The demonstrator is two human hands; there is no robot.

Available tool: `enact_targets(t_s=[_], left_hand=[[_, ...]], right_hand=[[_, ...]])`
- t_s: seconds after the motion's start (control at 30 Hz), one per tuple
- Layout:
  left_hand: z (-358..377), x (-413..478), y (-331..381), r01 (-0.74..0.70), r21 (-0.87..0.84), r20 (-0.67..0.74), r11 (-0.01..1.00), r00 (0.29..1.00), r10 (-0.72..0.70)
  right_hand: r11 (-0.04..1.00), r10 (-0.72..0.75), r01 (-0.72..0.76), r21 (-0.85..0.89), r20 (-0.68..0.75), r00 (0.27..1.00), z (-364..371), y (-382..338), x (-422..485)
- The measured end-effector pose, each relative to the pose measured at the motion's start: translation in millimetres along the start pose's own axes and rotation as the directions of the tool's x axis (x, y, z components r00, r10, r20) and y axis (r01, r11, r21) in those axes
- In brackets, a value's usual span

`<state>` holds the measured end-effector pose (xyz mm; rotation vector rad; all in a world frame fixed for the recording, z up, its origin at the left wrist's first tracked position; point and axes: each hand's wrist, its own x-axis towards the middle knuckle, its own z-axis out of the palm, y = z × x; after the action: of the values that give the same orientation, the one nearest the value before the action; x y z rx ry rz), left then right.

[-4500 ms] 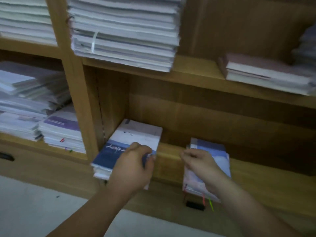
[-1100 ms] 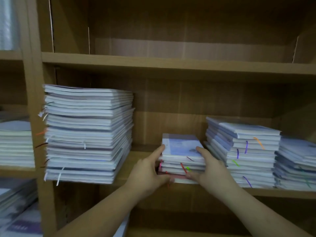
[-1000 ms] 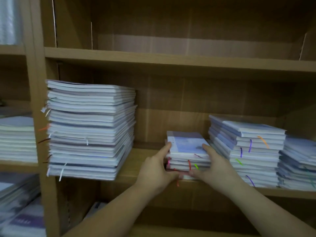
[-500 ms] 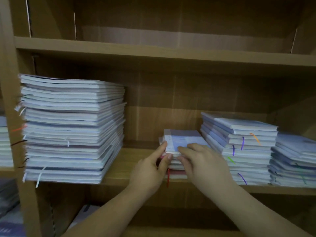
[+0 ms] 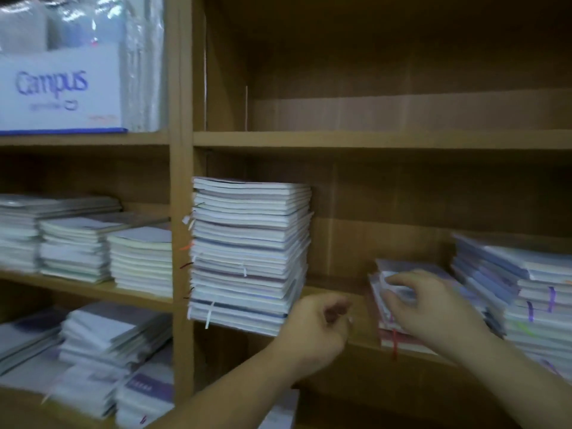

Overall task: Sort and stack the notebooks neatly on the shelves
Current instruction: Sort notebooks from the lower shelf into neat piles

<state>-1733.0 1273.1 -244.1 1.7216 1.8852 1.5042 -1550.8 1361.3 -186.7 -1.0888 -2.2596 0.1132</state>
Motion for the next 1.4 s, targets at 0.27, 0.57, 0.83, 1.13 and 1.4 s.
enact_targets(t_s=[0.27,0.57,0.83,1.13,1.4], left_hand=[[-178.8,-8.0,7.5,0.015,0.098,-0.446,0.995,0.894,0.030],[-236.5,33.2,8.0,0.151,-0.025,-0.413,0.988,0.899,-0.147],[-243.9,48.6,7.1,0.137,-0.047,-0.431,0.989,0.891,-0.144],[-245.2,49.6,15.7,0.159,-0.288,-0.344,0.944,0.903,-0.257],[-240.4,58.1,47.3,0.335,-0.554,-0.156,0.762,0.857,-0.490]], right_hand=[[0.775,-0.103,0.130,0.618,-0.079,0.992,18.6,-135.4,37.0],[0.641,-0.045,0.028,0.767,0.002,0.999,7.7,-193.8,86.0],[0.614,0.112,-0.096,0.783,0.034,0.993,12.6,-208.3,110.8],[0.573,0.225,-0.097,0.814,-0.042,0.974,6.6,-189.2,111.0],[0.420,0.233,-0.370,0.829,0.296,0.927,-7.8,-193.7,118.3]])
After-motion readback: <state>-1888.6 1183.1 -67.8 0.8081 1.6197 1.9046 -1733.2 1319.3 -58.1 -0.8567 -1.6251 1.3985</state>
